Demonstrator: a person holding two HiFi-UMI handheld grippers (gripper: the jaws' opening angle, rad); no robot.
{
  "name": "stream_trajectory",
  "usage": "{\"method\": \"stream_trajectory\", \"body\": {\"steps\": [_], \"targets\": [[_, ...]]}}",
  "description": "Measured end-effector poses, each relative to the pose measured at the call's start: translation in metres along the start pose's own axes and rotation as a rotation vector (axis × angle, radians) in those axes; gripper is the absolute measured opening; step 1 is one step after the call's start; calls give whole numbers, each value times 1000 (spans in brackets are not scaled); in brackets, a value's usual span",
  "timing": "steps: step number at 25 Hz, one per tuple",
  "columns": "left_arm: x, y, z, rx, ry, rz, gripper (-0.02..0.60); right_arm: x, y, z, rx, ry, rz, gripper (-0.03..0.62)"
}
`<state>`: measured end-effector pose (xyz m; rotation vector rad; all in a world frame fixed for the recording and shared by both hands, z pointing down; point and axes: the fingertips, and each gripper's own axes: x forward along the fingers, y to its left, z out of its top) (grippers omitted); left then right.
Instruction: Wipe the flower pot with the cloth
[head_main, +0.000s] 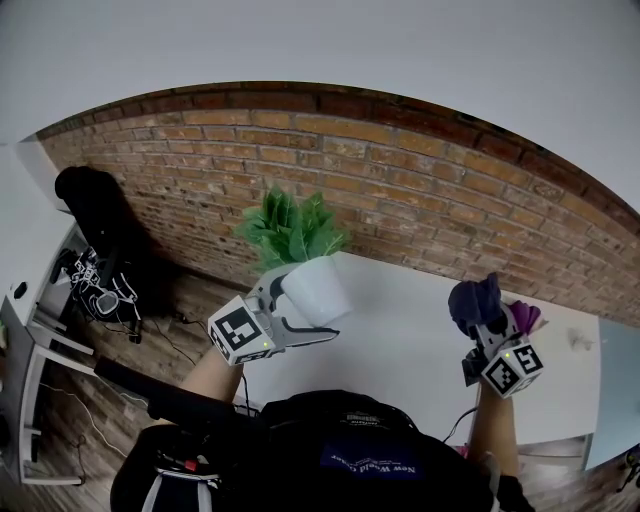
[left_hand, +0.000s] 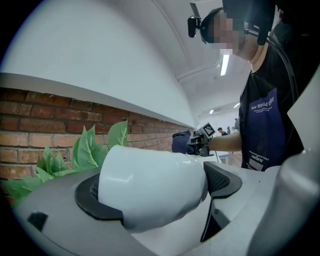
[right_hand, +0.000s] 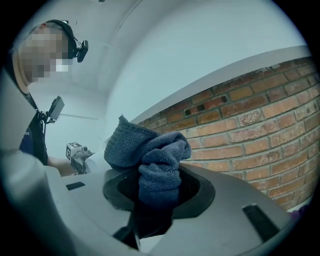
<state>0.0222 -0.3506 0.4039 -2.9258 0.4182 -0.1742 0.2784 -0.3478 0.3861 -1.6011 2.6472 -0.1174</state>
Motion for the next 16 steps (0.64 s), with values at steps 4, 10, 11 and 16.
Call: {"method": "stream_trajectory", "body": {"steps": [4,10,11,16], "targets": [[2,-4,4,20,3,-20,522,0,1,3,-5,-2,-4,129],[0,-4,4,16,2,-27,522,3,4,2,-1,4,-3,129],[0,-4,4,15,3,-29,522,4,4,2,0,4,-2,129],[1,-5,5,16,8,-44,522,8,7,5,-1,4,4,129]]}}
